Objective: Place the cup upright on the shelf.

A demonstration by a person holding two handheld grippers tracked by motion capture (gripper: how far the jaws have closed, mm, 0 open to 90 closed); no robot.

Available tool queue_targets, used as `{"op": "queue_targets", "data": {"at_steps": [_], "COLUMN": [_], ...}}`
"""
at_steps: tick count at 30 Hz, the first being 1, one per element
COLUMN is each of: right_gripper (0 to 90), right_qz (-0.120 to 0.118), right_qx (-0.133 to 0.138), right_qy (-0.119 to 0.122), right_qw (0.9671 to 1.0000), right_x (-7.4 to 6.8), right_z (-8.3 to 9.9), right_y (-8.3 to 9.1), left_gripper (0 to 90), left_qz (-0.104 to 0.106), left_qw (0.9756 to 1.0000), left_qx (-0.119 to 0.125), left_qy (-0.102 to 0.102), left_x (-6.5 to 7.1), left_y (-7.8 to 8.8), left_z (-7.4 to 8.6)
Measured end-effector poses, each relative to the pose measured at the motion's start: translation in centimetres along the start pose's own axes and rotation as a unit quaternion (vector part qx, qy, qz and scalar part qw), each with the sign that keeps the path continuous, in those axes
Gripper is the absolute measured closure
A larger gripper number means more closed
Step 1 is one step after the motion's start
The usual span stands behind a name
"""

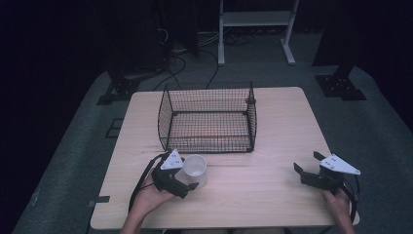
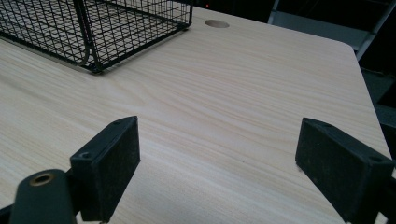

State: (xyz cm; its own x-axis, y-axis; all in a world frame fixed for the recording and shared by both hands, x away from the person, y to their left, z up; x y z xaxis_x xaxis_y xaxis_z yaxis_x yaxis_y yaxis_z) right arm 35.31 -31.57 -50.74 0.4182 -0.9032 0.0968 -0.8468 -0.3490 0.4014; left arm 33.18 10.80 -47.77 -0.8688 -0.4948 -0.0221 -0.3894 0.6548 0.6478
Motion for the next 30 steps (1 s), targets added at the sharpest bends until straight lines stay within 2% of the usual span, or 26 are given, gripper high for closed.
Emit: {"op": "queue_targets", "data": {"at_steps": [17, 18, 22, 23, 30], "right_gripper": [13.1, 13.1, 13.1, 13.1, 13.1], "right_qz": [-0.001, 0.0, 0.0, -0.001, -0.001], "right_qx": [0.0, 0.0, 0.0, 0.0, 0.0], "right_qy": [0.0, -0.001, 0.0, -0.001, -0.001], "right_qw": [1.0, 1.0, 1.0, 1.0, 1.0], "right_x": [0.0, 0.0, 0.0, 0.0, 0.0], "right_z": [0.0, 0.0, 0.0, 0.0, 0.0], "right_y": [0.0, 0.0, 0.0, 0.0, 0.0], "left_gripper": [5.4, 7.6, 14.2, 20.1, 21.0], "left_qz": [0.018, 0.025, 0.031, 0.029, 0.031], "left_qw": [0.9994, 0.9992, 0.999, 0.999, 0.9989], "left_qx": [-0.031, -0.031, -0.033, -0.032, -0.033], "left_qy": [0.0, -0.001, -0.005, -0.007, -0.008], "left_x": [-0.2, -0.3, -0.3, -0.3, -0.3], "left_y": [-1.9, -2.0, -2.1, -2.1, -2.1], "left_z": [-0.4, -0.4, -0.4, -0.4, -0.4]}}
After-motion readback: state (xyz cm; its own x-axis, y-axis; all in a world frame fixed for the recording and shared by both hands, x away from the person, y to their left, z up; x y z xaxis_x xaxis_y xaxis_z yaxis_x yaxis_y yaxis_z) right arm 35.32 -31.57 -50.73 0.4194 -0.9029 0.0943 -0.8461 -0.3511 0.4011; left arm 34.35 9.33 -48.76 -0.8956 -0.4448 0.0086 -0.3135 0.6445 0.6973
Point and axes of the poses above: each handheld gripper's, and its own axes: y roughly backward along the jaws, z roughly out of its underside, x roughly to its right, the point moved 7 cm from there along -y, roughly forward along the jaws
